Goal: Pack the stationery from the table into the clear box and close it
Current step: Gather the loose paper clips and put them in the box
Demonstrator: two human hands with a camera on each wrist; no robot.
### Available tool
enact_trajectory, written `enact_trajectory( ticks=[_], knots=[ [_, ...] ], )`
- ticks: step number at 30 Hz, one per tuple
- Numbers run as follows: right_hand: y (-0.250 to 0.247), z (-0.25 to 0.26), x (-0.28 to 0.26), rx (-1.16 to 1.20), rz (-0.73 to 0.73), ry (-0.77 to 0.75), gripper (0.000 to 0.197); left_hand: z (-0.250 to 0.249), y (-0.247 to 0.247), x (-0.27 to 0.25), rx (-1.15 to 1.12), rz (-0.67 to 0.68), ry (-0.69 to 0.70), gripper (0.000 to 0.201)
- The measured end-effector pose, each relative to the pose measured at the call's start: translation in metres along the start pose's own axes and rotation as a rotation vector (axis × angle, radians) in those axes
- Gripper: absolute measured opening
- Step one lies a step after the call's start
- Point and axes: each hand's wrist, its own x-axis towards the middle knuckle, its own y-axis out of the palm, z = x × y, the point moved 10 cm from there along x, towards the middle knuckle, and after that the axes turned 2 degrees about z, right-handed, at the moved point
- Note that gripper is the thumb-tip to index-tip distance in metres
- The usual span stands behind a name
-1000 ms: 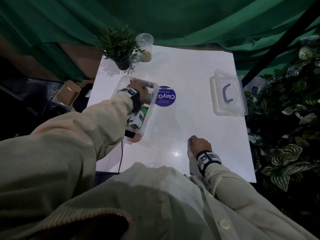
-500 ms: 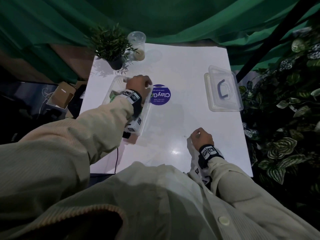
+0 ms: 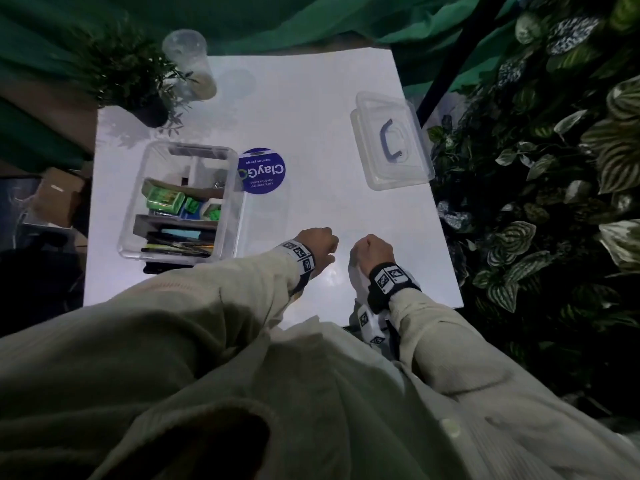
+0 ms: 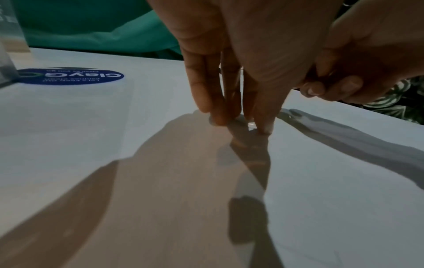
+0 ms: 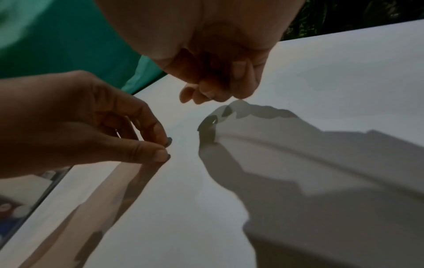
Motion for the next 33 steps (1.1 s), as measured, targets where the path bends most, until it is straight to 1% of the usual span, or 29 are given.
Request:
enact_trajectory(
  ticks=[3,5,7,10,12,18,23,25,28,30,33],
  knots=[
    [0.0,-0.004,0.007,0.075,-0.007,-0.003,0.023,0.003,-0.004,0.001,0.029,-0.007,-0.003,0.022],
    [0.0,-0.007,0.009,0.137,-0.028,-0.022,0.024,0.008,-0.008,0.002,0.036,-0.019,-0.016,0.024],
    [-0.002,-0.009,0.008,0.25,-0.055,-0.036,0.026,0.013,-0.008,0.002,0.052,-0.016,-0.016,0.026],
    [-0.003,-0.011,0.009,0.37,-0.073,-0.062,0.03,0.013,-0.006,0.001,0.099,0.014,0.028,0.029],
    [-0.001,-0.013,0.011,0.424,-0.059,-0.041,0.033,0.014,-0.002,0.0,0.128,0.047,0.063,0.029],
    [0.002,-0.007,0.013,0.425,-0.032,-0.046,0.032,0.012,0.003,0.001,0.211,0.092,0.155,0.029],
    [0.003,-0.007,0.011,0.398,-0.039,-0.058,0.032,0.008,0.003,0.004,0.254,0.089,0.197,0.029],
    [0.003,-0.008,0.01,0.386,-0.048,-0.053,0.033,0.006,0.002,0.004,0.237,0.09,0.188,0.027],
    [0.004,-0.009,0.008,0.37,-0.048,-0.036,0.033,0.007,-0.001,0.004,0.159,0.082,0.106,0.021],
    [0.004,-0.006,0.004,0.376,-0.049,-0.035,0.033,0.01,0.002,0.003,0.12,0.108,0.046,0.016],
    [0.002,-0.002,0.002,0.411,-0.051,-0.025,0.033,0.012,0.011,0.003,0.075,0.134,0.008,0.015]
  ],
)
